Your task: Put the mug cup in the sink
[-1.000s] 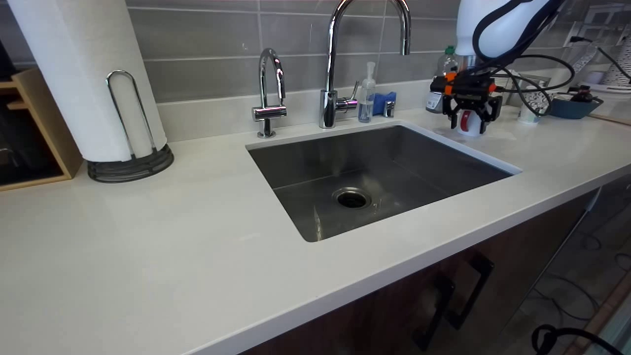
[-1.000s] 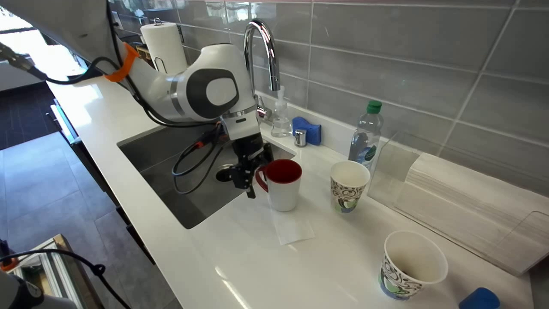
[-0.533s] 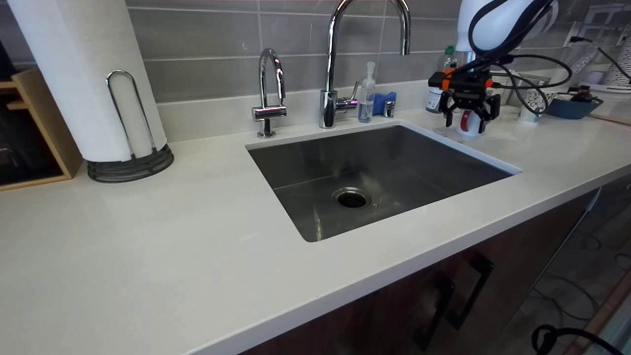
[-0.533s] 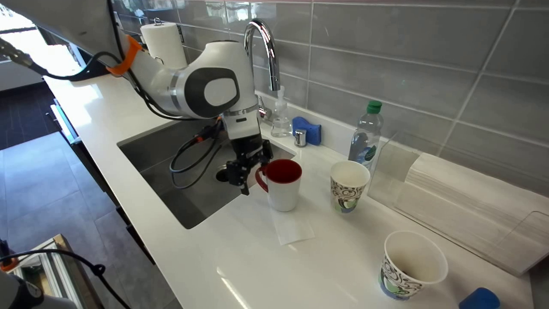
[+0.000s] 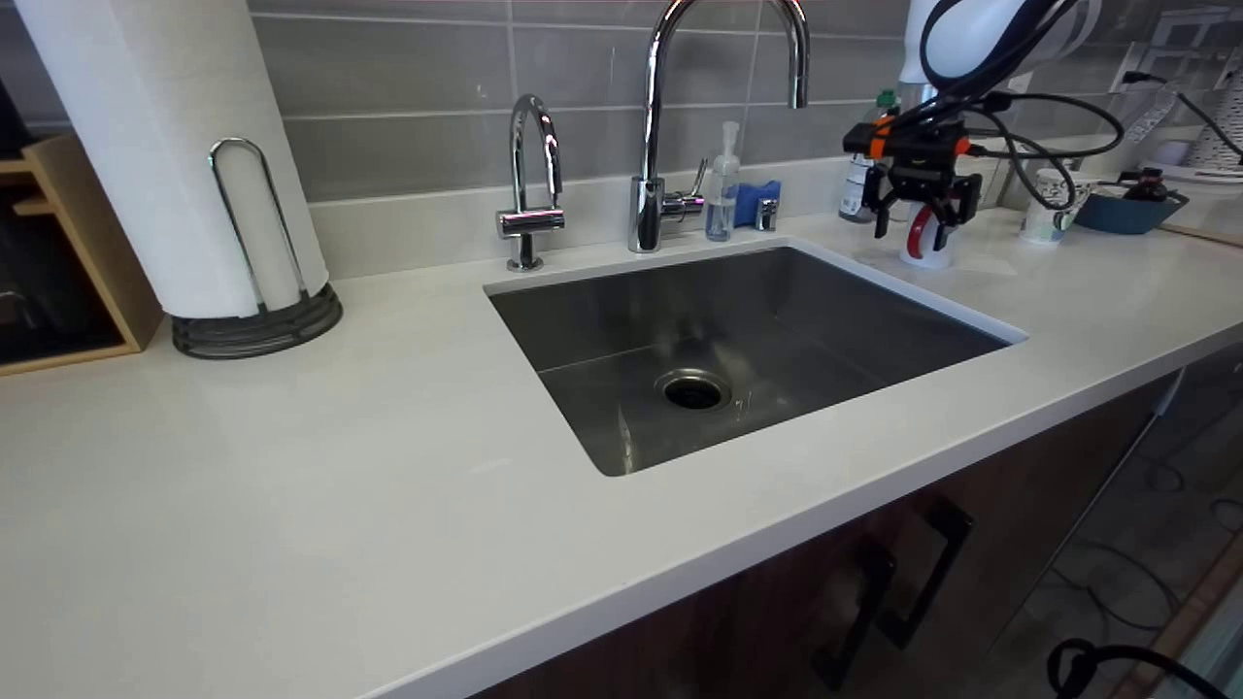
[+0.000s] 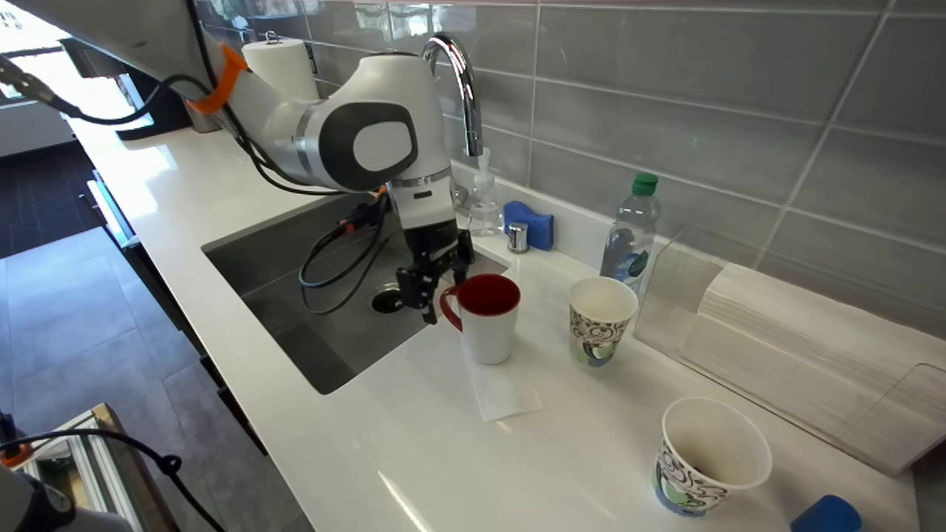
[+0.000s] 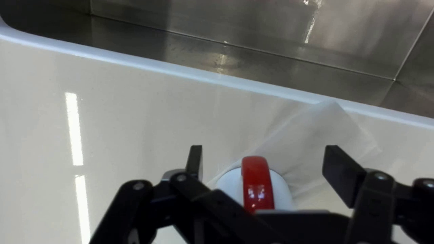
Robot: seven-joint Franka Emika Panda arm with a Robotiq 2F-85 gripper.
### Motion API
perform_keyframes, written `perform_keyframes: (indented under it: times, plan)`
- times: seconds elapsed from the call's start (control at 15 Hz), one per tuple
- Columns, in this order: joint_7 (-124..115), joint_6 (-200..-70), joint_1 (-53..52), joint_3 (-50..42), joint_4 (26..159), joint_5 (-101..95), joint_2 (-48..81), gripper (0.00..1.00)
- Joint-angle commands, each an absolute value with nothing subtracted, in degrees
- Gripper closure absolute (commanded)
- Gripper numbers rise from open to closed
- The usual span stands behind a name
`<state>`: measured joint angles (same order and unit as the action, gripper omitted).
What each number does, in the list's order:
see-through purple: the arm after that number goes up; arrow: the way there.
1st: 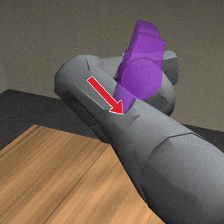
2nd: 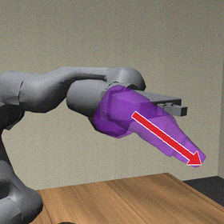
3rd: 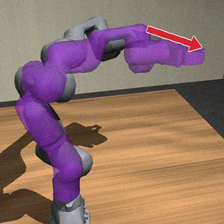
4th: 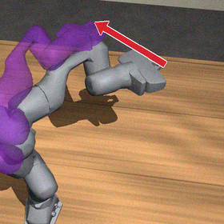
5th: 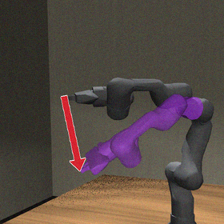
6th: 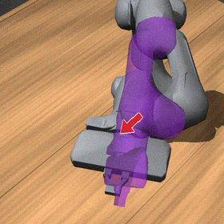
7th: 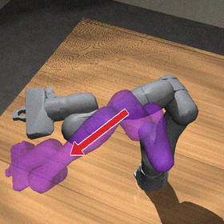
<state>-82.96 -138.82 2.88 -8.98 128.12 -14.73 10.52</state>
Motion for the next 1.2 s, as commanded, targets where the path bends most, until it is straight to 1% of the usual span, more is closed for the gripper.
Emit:
perform_keyframes:
  times: [0.0,0.2,0.33,0.53,0.6,0.67,0.73,1.13]
  plan:
    - [-81.1,-137.1,3.1,-9.1,127.4,-12.9,10.0,0.41]
    - [-80.9,-136.9,3.2,-9.2,127.3,-12.9,10.0,0.60]
    - [-80.8,-136.8,3.2,-9.1,127.4,-12.8,10.0,0.70]
    - [-80.6,-136.6,3.2,-9.1,127.4,-12.7,9.8,0.80]
    - [-79.8,-136.2,3.3,-8.9,127.4,-12.0,9.7,0.83]
    - [-79.6,-136.3,3.3,-8.9,127.2,-11.9,9.8,0.83]
    - [-79.1,-136.2,3.4,-8.9,127.1,-11.4,9.8,0.94]
    - [-79.1,-136.9,3.4,-9.2,127.7,-11.4,8.2,0.95]
